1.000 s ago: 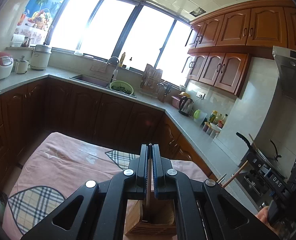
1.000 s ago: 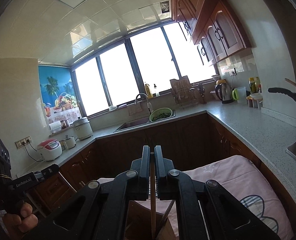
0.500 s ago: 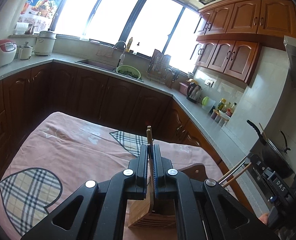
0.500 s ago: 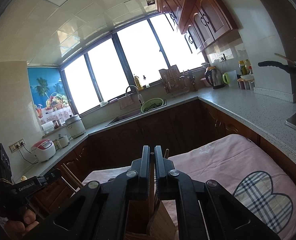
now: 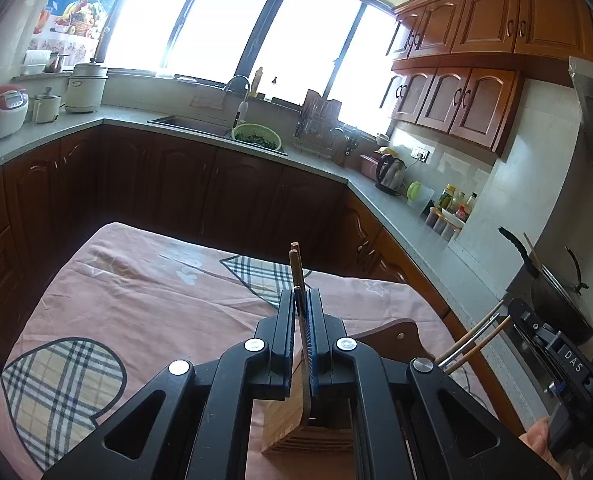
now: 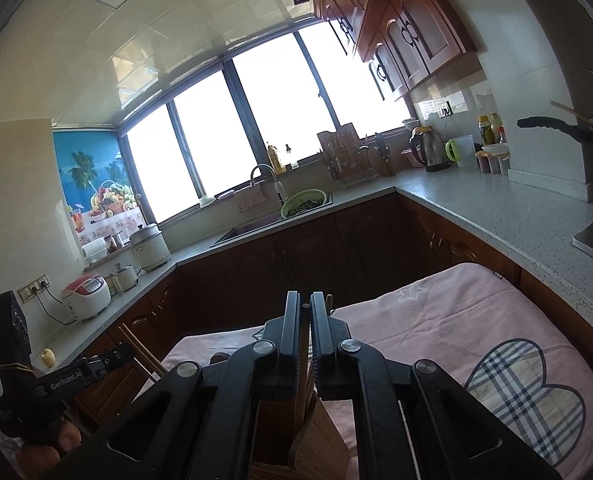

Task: Organize utensils
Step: 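Lower the chopsticks into the holder and open both tools, then move both tools back over the remaining utensils on the cloth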

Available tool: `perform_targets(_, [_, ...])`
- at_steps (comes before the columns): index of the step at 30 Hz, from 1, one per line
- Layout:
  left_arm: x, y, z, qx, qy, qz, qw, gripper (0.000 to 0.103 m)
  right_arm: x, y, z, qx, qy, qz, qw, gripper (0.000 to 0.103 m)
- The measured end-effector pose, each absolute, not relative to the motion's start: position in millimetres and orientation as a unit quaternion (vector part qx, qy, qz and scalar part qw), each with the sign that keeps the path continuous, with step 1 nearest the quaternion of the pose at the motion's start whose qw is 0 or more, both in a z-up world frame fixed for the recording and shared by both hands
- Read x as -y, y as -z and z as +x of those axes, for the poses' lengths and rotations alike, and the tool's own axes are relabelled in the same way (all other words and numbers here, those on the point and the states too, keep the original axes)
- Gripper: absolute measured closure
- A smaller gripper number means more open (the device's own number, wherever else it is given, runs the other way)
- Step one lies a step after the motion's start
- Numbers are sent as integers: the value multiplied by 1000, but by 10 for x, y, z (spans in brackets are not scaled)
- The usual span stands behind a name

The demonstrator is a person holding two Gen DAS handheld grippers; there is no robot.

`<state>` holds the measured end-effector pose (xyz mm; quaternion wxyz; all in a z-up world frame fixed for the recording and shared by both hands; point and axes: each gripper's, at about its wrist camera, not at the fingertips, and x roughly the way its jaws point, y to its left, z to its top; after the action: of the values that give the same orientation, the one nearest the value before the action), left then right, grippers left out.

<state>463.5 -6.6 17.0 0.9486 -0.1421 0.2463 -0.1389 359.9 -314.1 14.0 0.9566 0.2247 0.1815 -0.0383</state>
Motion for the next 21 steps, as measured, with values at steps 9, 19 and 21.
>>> perform_targets(9, [-74,-206,4504,-250,123,-164,946,45,3149,-223,3453,-159,30,230,960,32])
perform_targets(19, [-315,-154,3900,-263,105,-177,943,18,3140,-340,3058,-148,31,240,959,8])
perform_targets(21, [-334,-149,3764,-271,100,-172,942,18,3115,-316,2982,-156,28,243,957,8])
